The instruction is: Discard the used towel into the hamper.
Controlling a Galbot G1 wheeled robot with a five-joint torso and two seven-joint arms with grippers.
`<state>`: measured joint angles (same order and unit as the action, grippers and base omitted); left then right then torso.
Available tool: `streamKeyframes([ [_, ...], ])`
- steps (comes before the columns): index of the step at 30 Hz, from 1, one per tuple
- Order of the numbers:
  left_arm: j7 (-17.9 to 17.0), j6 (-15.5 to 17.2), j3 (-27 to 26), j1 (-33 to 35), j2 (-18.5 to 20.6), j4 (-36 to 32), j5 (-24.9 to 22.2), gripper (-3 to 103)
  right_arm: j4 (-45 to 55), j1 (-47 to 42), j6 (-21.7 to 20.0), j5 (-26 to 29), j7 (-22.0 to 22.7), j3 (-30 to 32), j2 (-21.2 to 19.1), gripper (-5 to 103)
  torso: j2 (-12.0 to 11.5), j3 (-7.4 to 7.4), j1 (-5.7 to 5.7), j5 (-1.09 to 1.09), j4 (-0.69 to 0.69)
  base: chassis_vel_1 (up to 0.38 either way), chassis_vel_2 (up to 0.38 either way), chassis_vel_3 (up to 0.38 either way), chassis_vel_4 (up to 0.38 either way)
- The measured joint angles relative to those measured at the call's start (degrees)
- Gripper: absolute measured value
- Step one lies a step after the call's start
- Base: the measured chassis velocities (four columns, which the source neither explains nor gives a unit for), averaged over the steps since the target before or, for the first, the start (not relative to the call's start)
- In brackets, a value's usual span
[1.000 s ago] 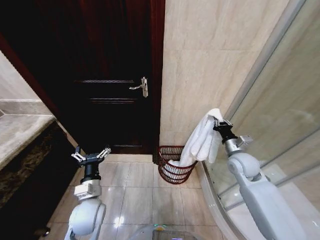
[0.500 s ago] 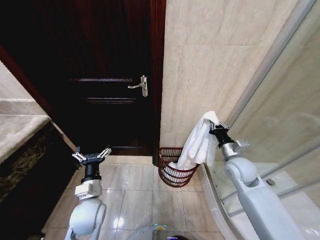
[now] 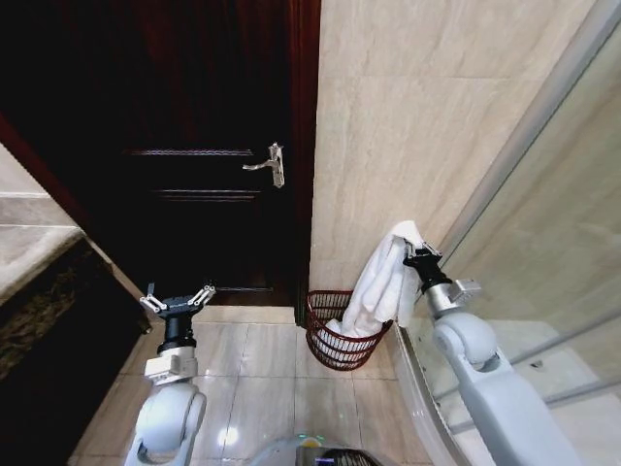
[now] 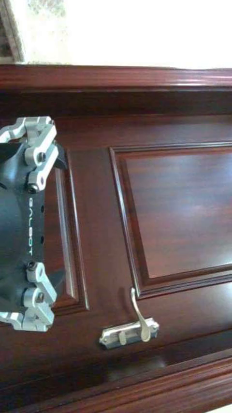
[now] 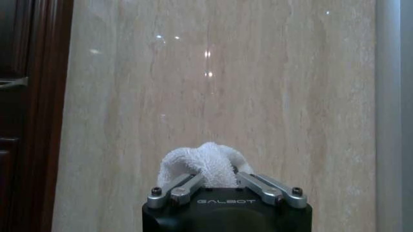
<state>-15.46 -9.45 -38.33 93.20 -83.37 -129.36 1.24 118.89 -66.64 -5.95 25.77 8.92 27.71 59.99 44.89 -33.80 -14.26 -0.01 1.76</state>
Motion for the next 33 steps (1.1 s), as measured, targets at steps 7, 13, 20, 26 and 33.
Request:
streamKeyframes([
  [7,0.00,0.02,-0.09,-0.82,0.89,0.61,-0.92,100,-0.17,0.09,0.31,-0.37,0.02,-0.08,0.19,4,0.15,-0.08,-0.06,0.00,0.01,-0.006,0.007,0.004,-0.008],
  [13,0.05,0.10,-0.05,-1.11,1.09,0.95,-1.16,100,-0.51,-0.10,0.84,-0.98,0.00,-0.15,0.47,4,0.30,-0.16,-0.11,0.01,0.01,0.000,0.000,0.000,0.000],
  [20,0.11,0.20,0.18,-1.27,1.04,1.26,-1.29,100,-0.67,0.12,1.00,-1.67,-0.09,-1.26,1.01,4,0.44,-0.25,-0.20,0.01,0.01,0.000,0.000,0.000,0.000],
  [26,0.13,0.19,0.25,-0.59,0.88,1.22,-1.00,100,-2.53,3.29,0.94,-1.93,0.30,-4.48,1.64,4,0.55,-0.31,-0.23,0.00,0.01,0.000,0.000,0.000,0.000],
  [33,0.15,0.15,-0.02,-0.34,0.72,1.00,-0.93,100,-2.91,4.46,0.54,-2.10,1.02,-7.74,2.80,4,0.61,-0.34,-0.27,0.00,0.02,0.000,0.000,0.000,0.000],
])
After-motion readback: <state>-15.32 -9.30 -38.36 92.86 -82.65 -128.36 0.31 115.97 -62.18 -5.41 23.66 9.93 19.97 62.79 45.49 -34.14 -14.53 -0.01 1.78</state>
